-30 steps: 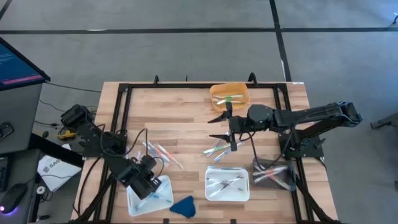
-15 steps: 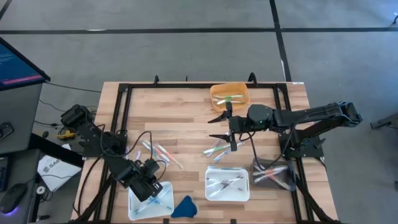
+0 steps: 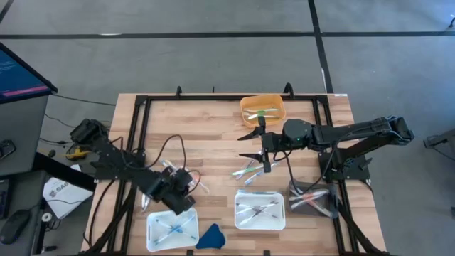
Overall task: Pick & Place Toothbrushes
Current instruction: Put the orange toothbrush into the black bin
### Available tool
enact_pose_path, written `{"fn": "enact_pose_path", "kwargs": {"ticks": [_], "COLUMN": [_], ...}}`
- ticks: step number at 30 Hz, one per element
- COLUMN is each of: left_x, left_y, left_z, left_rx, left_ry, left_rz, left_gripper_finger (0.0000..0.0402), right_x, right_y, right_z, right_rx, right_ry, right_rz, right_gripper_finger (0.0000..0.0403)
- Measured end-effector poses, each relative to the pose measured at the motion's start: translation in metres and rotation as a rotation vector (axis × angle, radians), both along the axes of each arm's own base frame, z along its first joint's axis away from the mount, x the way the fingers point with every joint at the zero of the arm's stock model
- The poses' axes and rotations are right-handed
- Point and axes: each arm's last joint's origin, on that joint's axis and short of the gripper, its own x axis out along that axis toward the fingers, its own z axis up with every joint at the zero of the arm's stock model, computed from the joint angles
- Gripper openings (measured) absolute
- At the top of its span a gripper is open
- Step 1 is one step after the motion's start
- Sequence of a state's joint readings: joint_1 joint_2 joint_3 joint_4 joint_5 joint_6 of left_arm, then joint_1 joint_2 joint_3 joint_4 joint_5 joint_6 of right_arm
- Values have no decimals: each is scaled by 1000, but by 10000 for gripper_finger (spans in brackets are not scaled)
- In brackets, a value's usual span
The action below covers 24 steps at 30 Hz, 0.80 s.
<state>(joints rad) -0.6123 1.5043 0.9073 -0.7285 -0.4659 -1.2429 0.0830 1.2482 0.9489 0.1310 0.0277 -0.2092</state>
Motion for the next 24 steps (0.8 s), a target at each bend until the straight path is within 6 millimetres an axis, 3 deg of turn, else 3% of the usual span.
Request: {"fn": "enact_pose_path", "kwargs": {"ticks": [14, 19, 24], "left_x": [26, 28, 28], "left_y": [53, 61, 61], "left_z": [-1, -1, -1], "left_rx": [106, 138, 171], "left_ry": [121, 147, 196], "left_rz": [-104, -148, -300], "left_gripper_finger": [2, 2, 2], "right_x": [-3, -18, -43], "right_y": [0, -2, -4], "right_z": [-5, -1, 8], "right_rx": [-5, -9, 18], "right_ry": [63, 113, 168], "right_rz": [0, 0, -9], "right_gripper_finger": [233, 233, 233]}}
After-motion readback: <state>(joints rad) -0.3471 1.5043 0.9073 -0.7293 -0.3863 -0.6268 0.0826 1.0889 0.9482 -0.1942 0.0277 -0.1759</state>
